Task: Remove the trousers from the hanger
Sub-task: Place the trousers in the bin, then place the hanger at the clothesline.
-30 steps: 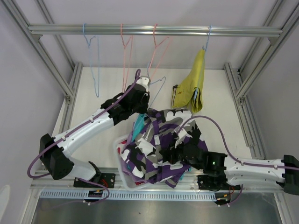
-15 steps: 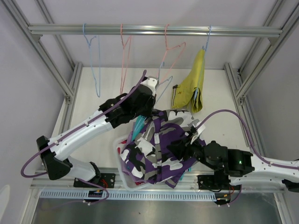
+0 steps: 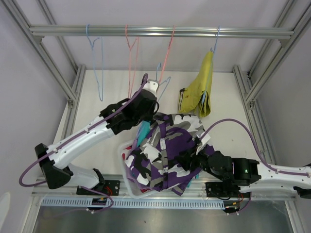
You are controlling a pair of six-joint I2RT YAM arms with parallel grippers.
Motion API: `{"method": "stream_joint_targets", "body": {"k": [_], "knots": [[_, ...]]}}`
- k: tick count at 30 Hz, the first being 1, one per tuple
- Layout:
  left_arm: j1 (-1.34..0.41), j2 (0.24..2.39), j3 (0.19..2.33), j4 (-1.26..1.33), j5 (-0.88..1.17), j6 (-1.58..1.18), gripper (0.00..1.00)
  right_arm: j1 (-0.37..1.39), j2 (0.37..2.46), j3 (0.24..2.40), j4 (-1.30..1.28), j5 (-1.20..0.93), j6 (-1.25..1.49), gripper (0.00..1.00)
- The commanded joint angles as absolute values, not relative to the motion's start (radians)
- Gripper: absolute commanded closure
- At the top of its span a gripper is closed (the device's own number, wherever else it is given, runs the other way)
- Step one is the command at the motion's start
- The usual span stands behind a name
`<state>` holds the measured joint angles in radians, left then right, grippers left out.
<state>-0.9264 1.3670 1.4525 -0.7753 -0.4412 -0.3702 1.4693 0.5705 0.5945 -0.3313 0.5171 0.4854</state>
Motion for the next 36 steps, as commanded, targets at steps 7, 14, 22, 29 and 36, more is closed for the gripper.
{"method": "stream_joint_targets", "body": {"k": [7, 14, 22, 29, 36], "knots": [[-0.948, 1.124, 1.394, -0.638, -0.453, -0.345, 1.0, 1.482, 0.511, 0.525, -0.265, 0.551, 0.528, 0.57], [-0.992, 1.124, 1.488, -0.698, -0.437, -0.334, 0.99, 1.482, 0.491, 0.486, -0.249, 0.552, 0.532, 0.57], [-1.043, 1.224, 1.636, -0.742, -0.407, -0.339, 0.99, 1.482, 0.477, 0.454, -0.247, 0.568, 0.538, 0.57], [-1.052, 1.35, 1.765, -0.773, -0.406, -0.333, 1.0, 1.482, 0.423, 0.419, -0.241, 0.577, 0.538, 0.57], [-1.052, 1.535, 1.987, -0.827, -0.442, -0.318, 0.99, 1.482, 0.367, 0.397, -0.273, 0.592, 0.532, 0.56]]}}
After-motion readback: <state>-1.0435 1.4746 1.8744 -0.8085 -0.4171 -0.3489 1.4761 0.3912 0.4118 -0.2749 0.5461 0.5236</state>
